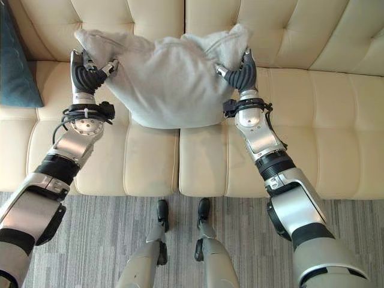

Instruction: Pick up all the scattered cushions and arrange them neatly on the sofa.

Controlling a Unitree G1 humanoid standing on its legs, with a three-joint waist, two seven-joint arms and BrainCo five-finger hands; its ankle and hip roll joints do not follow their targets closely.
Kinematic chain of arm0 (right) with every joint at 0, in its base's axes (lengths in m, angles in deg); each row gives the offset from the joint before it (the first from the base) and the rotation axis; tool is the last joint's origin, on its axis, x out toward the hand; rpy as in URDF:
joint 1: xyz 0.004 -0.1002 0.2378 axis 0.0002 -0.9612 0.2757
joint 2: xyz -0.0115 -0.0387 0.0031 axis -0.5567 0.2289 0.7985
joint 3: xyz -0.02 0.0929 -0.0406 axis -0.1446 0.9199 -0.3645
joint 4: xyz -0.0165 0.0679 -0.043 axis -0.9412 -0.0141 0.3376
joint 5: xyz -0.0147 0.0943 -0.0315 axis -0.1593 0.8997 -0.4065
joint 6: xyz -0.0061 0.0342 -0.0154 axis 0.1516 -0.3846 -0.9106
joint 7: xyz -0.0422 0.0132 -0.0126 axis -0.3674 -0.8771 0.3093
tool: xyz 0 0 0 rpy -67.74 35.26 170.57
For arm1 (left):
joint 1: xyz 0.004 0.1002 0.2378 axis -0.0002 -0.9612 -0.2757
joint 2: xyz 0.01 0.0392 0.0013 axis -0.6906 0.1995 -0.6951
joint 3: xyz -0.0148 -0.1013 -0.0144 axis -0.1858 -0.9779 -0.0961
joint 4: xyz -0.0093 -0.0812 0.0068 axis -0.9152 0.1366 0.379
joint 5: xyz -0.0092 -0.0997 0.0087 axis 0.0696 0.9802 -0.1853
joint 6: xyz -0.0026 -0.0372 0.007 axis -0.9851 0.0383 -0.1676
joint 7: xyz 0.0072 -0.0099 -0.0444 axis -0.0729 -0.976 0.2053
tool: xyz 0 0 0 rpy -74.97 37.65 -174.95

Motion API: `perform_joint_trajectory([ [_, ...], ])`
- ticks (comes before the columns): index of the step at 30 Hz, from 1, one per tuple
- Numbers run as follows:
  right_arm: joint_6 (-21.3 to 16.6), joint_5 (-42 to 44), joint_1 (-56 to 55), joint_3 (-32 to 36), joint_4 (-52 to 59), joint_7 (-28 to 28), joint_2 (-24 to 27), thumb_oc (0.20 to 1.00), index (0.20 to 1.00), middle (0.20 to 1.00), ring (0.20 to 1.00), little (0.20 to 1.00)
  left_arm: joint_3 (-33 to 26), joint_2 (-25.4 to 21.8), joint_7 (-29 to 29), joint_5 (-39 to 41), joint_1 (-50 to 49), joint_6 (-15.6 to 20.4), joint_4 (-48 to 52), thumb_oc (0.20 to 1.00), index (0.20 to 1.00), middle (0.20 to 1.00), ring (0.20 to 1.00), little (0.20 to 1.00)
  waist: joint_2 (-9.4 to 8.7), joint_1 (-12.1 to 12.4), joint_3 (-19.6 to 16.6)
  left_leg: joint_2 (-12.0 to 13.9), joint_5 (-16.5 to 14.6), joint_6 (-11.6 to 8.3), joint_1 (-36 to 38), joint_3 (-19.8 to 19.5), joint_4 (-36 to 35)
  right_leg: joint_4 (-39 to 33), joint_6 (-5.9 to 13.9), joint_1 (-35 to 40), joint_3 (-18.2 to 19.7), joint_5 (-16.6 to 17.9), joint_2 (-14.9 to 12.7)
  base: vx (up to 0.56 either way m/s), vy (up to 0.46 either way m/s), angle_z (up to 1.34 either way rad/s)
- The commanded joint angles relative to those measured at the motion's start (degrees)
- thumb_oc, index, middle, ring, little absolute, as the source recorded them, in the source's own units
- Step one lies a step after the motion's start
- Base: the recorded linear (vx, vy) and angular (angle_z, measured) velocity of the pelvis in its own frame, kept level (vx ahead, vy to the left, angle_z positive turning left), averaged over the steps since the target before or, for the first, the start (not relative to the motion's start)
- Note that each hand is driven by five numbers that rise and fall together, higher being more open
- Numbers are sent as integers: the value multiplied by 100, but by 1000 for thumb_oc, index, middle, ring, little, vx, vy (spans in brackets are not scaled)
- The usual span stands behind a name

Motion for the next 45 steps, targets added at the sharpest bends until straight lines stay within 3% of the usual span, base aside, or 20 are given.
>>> perform_joint_trajectory([
  [1,-249,422,898,-221,72,96,241,1000,1000,1000,1000,1000,160,-463,-329,594,799,255,-185,1000,1000,1000,1000,1000,-50,75,-91,92,-449,-495,451,50,-4,348,896,-100,317,-328,-400,-6,1,11],
  [5,-207,807,1094,-243,-347,167,625,1000,1000,1000,1000,1000,364,-912,-606,682,1041,157,-672,1000,1000,1000,1000,1000,-2,93,-77,105,-402,-529,442,8,-40,342,899,-100,260,-331,-394,3,-1,8],
  [10,-162,1205,1147,-83,-784,180,971,1000,1000,1000,1000,1000,234,-1114,-762,950,900,226,-725,1000,1000,1000,1000,1000,7,112,-97,109,-411,-547,472,-13,-55,345,889,-76,240,-344,-387,4,-1,1],
  [16,-323,1516,548,621,-517,76,1322,1000,1000,1000,1000,1000,-283,-1132,-851,1092,-35,385,15,1000,1000,1000,1000,1000,12,121,-184,111,-408,-563,509,-15,-72,296,866,-18,230,-345,-383,9,4,3],
  [19,-479,1671,-268,1223,5,111,1454,1000,1000,1000,1000,1000,-777,-954,-936,1215,-985,501,881,1000,1000,1000,1000,1000,11,124,-229,121,-486,-558,598,-17,-71,274,859,68,241,-387,-378,-3,5,1],
  [22,-363,1259,-1635,1680,1042,352,1577,1000,1000,1000,1000,1000,-1366,-798,-1174,1161,-2297,500,1809,1000,1000,1000,1000,1000,-7,78,-277,123,-523,-544,697,18,-77,233,848,166,253,-394,-370,29,8,4],
  [27,-329,415,-4776,2695,2639,1319,1040,1000,1000,1000,1000,1000,-2245,-335,-1941,547,-4945,279,2707,1000,1000,1000,1000,1000,-95,-42,-512,100,-692,-440,1147,106,-59,194,847,644,291,-477,-369,72,5,-3],
  [34,-238,-598,-6862,3064,3024,2108,601,1000,1000,1000,1000,1000,-2844,132,-2583,60,-6835,15,2609,1000,1000,1000,1000,1000,-127,-177,-733,58,-828,-356,1702,158,-59,145,884,1206,274,-546,-372,58,21,-11],
  [38,-159,-1221,-7402,2853,2475,2197,288,1000,1000,1000,1000,1000,-2720,564,-2769,-335,-7370,-141,1924,1000,1000,1000,1000,1000,-142,-245,-903,5,-963,-278,2024,170,16,173,909,1496,341,-580,-375,12,75,-7],
  [40,-104,-1219,-7445,2694,1794,2099,-53,1000,1000,1000,1000,1000,-2416,803,-2733,-648,-7547,-208,1468,1000,1000,1000,1000,1000,-158,-291,-1006,-53,-1097,-216,2270,241,67,182,932,1685,456,-574,-383,-17,146,-25],
  [45,-25,-1341,-7509,2388,1443,2067,-258,1000,1000,1000,1000,1000,-2206,1044,-2692,-707,-7498,-265,1034,1000,1000,1000,1000,1000,-213,-334,-1041,-128,-1190,-141,2506,293,23,152,987,1811,568,-516,-403,-71,102,-19],
])
